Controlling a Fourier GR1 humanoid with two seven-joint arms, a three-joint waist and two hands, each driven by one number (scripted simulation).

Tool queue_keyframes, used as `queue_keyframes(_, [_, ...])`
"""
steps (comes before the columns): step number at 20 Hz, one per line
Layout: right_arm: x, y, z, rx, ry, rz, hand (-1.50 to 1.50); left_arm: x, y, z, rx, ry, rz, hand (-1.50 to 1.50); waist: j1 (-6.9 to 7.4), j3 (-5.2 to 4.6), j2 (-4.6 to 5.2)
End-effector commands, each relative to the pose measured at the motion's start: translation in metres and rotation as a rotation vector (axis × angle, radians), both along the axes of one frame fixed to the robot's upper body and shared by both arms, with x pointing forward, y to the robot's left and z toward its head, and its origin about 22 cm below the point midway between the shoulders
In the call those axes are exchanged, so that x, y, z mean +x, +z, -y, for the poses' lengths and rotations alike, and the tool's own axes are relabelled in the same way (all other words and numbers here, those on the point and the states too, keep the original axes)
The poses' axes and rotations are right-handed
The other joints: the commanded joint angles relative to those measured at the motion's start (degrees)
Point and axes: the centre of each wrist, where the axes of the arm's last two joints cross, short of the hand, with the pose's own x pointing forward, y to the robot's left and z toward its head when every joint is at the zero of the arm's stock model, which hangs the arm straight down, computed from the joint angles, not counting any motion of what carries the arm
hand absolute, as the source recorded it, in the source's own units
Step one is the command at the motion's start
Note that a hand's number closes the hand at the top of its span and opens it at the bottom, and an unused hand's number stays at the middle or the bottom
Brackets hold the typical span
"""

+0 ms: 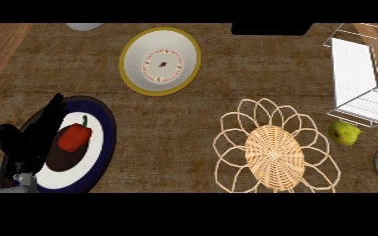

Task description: Pick the eggplant from the placemat and place it in the tiered shelf

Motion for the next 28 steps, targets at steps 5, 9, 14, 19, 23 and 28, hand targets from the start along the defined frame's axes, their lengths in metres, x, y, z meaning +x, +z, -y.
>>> queue_keyframes(5, [-0.017, 0.027, -0.010, 0.039, -0.055, 0.382, -1.50, -0.004, 0.010, -0.016, 0.000, -0.005, -0.002, 0.00, 0.71, 0.02, -0.10])
queue_keyframes(9, [-0.029, 0.040, -0.025, 0.018, -0.018, 0.497, -1.50, -0.003, 0.000, -0.013, 0.006, 0.009, -0.009, 0.00, 0.07, -0.04, -0.19])
queue_keyframes(14, [-0.060, 0.060, -0.065, -0.108, -0.002, 0.607, -1.50, -0.008, -0.002, -0.012, -0.002, 0.032, -0.008, 0.00, -0.74, -0.09, -0.72])
queue_keyframes(19, [-0.096, 0.081, -0.134, -0.134, -0.009, 0.658, -1.50, 0.005, -0.001, 0.007, 0.002, 0.035, -0.017, 0.00, -1.44, -0.15, -0.86])
queue_keyframes(23, [-0.135, 0.110, -0.158, -0.178, -0.120, 0.674, -1.50, -0.008, -0.005, -0.003, -0.002, 0.015, -0.018, 0.00, -0.63, -0.24, -1.07])
queue_keyframes(28, [-0.173, 0.127, -0.183, -0.134, -0.166, 0.615, -1.50, 0.002, 0.004, 0.000, 0.002, -0.006, -0.026, 0.00, 0.38, -0.35, -1.42])
